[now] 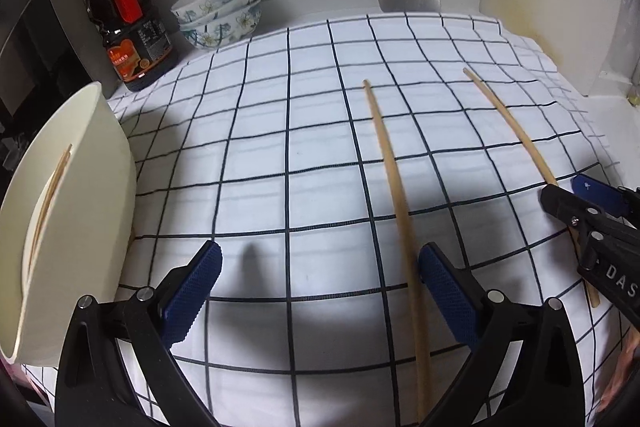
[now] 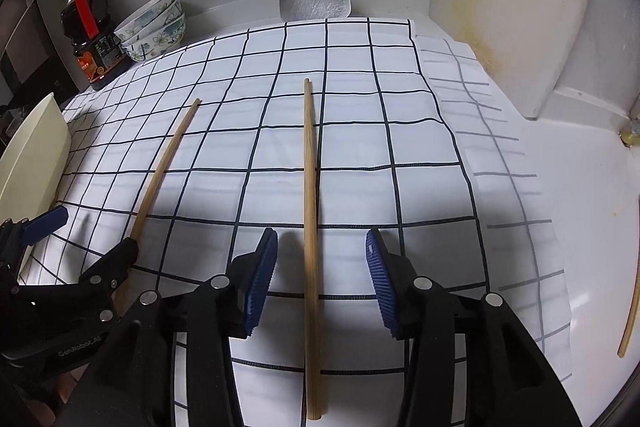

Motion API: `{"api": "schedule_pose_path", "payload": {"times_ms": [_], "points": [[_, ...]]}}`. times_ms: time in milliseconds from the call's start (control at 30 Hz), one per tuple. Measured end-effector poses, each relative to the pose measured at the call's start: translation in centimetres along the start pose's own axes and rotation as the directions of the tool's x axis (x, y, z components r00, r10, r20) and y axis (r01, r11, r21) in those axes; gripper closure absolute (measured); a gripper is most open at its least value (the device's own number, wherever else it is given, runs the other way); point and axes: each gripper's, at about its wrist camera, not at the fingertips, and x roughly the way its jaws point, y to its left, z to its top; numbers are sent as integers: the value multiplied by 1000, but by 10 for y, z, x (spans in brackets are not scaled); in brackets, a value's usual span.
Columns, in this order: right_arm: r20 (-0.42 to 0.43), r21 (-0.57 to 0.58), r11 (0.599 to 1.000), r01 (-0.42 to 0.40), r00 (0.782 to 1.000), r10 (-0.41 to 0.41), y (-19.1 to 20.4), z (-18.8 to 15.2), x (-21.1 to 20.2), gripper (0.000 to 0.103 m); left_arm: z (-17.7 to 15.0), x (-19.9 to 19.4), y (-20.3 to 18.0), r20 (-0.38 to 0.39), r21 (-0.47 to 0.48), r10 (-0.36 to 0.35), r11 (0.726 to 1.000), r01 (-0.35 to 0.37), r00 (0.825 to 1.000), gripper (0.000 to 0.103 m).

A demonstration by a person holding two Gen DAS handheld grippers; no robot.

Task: Organize utensils
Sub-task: 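Close the right tool on one chopstick while the left tool grasps the other, then lift both chopsticks and carry them over the basin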

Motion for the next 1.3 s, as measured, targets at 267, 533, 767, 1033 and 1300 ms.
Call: {"api": "schedule_pose_path", "payload": {"times_ms": [267, 533, 767, 1033, 1300], "points": [[20, -64, 996, 65, 998, -64, 12, -2, 3, 95, -1, -7, -8, 19, 3, -111, 994, 111, 994, 59], [22, 18, 1000, 1, 1000, -1, 1, 2, 1, 97, -10, -15, -19, 23, 51, -147, 988, 146, 989, 96], [73, 33, 997, -64, 995, 61, 12, 8, -16, 97, -15, -38, 11, 45, 8, -210, 978, 210, 977, 96], [152, -18, 992, -127, 980, 128, 47, 13, -49, 97, -11, -85, 65, 136, -29, -216, 975, 222, 967, 96], [224, -102, 979, -177, 955, 196, 102, 19, -82, 96, -9, -119, 124, 224, -68, -156, 982, 175, 962, 96]]}}
